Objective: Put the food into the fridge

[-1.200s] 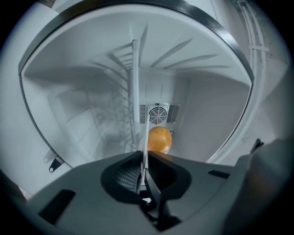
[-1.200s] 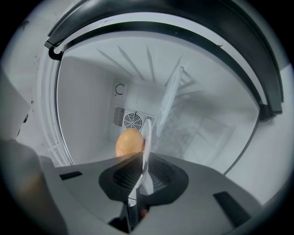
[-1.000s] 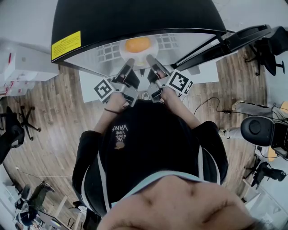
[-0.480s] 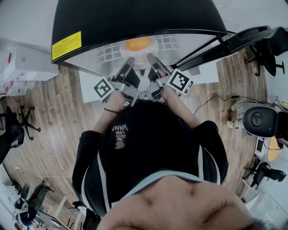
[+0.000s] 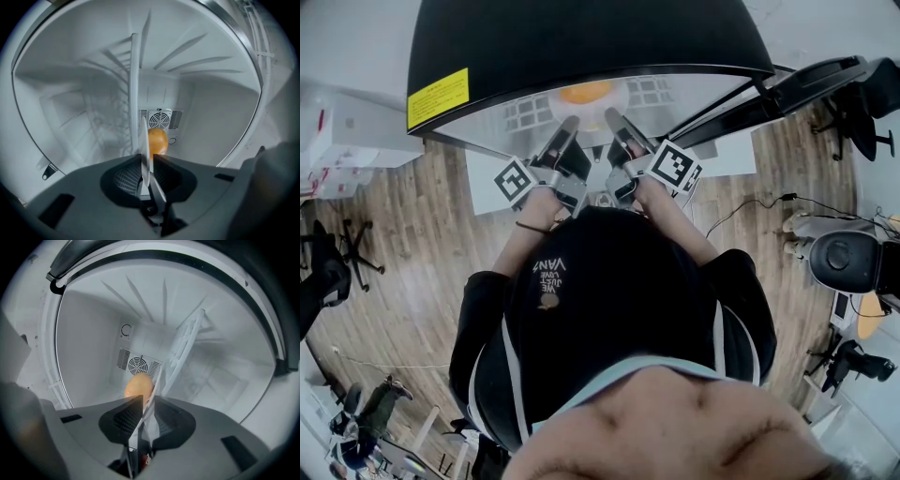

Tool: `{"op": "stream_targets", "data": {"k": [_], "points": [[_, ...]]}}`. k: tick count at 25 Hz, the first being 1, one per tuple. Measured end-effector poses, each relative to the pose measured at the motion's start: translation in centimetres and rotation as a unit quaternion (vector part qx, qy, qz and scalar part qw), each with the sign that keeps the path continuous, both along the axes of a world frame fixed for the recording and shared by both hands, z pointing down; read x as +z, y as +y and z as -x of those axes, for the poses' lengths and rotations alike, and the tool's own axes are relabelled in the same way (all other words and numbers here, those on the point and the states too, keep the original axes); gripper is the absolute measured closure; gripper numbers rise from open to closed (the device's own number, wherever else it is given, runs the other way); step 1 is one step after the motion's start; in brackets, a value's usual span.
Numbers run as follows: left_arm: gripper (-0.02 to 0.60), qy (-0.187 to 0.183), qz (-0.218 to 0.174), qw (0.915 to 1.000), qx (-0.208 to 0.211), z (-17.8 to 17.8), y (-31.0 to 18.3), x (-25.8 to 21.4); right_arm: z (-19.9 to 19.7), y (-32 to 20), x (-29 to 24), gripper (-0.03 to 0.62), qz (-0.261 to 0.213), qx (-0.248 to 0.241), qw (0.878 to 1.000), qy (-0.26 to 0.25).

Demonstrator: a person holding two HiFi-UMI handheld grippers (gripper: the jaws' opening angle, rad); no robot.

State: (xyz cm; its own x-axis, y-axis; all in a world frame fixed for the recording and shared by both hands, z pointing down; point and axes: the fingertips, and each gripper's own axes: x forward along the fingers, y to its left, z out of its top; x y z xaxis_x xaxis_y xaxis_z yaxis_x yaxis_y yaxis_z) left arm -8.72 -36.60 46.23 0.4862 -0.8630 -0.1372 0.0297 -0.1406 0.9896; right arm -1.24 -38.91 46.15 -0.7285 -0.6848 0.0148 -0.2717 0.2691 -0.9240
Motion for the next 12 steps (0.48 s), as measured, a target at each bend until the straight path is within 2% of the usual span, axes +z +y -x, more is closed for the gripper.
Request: {"op": "stream_targets", "data": {"k": [7, 12], "points": [[0.512, -0.012, -0.016, 0.9998, 0.002, -0.1, 0.0, -0.4, 0.0, 0.2, -0.3, 0.512, -0.014, -0.013, 1.0, 0.004], [0.445, -0.051, -0.042, 0.9978, -0.005, 0.3, 0.3, -0.8, -0.7, 0.2, -1.1, 0.471, -0.04, 0.001, 0.999, 0.005]]}}
